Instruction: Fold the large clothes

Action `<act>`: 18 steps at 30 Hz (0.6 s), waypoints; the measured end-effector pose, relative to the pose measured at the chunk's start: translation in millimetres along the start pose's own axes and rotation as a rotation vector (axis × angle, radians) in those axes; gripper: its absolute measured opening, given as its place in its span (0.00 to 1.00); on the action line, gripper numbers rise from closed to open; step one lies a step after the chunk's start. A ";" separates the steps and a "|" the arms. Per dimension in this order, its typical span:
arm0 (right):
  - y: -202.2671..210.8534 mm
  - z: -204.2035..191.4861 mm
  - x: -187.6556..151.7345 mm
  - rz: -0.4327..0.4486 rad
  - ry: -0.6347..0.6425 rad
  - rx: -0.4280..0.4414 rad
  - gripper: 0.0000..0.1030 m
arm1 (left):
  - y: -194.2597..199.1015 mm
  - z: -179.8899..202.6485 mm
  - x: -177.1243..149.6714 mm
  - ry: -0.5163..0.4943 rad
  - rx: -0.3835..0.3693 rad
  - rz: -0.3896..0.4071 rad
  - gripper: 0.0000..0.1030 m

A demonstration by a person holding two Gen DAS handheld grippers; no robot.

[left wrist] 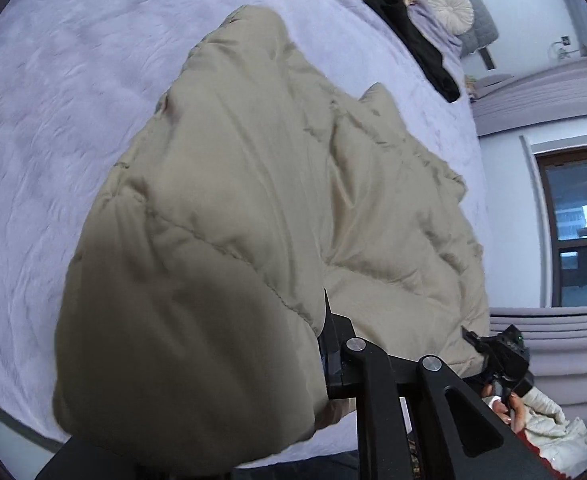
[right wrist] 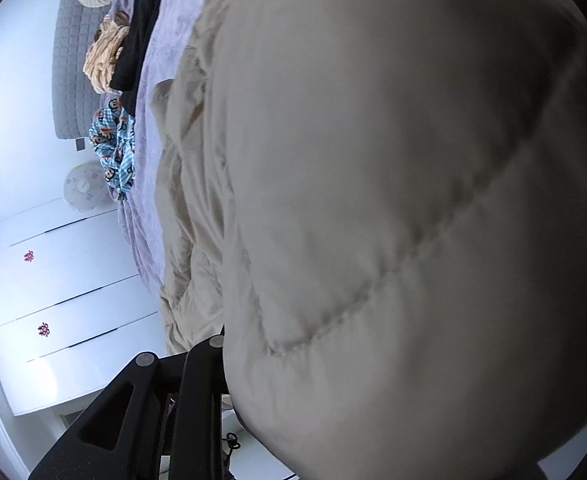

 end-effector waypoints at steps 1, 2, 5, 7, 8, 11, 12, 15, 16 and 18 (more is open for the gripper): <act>2.6 5.1 0.3 -0.008 -0.021 -0.012 0.38 | 0.3 -5.0 -4.3 0.014 0.024 -0.001 0.18; 5.9 4.2 1.0 -0.020 -0.018 -0.030 0.43 | 6.0 -9.1 -8.2 0.023 0.041 -0.002 0.18; 13.4 -3.1 -11.4 -0.084 0.095 -0.120 0.48 | 38.5 -20.5 -10.9 0.006 0.125 0.048 0.18; 23.3 -16.5 -26.8 -0.158 0.196 -0.166 0.50 | 64.7 -21.4 -5.0 -0.027 0.195 0.105 0.18; 27.4 -25.2 -37.0 -0.202 0.252 -0.175 0.50 | 78.3 -21.1 -1.4 -0.040 0.224 0.137 0.18; 33.0 -59.9 -68.3 -0.308 0.386 -0.107 0.46 | 111.3 -9.7 10.0 -0.107 0.259 0.225 0.18; 33.4 -73.5 -74.5 -0.321 0.433 -0.079 0.44 | 114.6 0.9 16.4 -0.144 0.249 0.238 0.18; 25.4 -97.4 -63.0 -0.265 0.565 -0.128 0.43 | 90.8 52.3 37.1 -0.268 0.194 0.228 0.18; 18.9 -97.5 -56.0 -0.238 0.593 -0.164 0.41 | 72.5 74.0 41.1 -0.308 0.183 0.217 0.18; -8.8 -106.7 -37.1 -0.200 0.618 -0.223 0.32 | 33.7 105.9 48.4 -0.393 0.184 0.191 0.18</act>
Point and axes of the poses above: each gripper's, at about its wrist camera, not at the fingertips, and y roughly against the way its jaws point, z to its right, x to its top, the point moved 10 cm from there along -y, roughly the way its jaws point, and after that the axes turned 12 degrees about x, right-handed, at the moved point
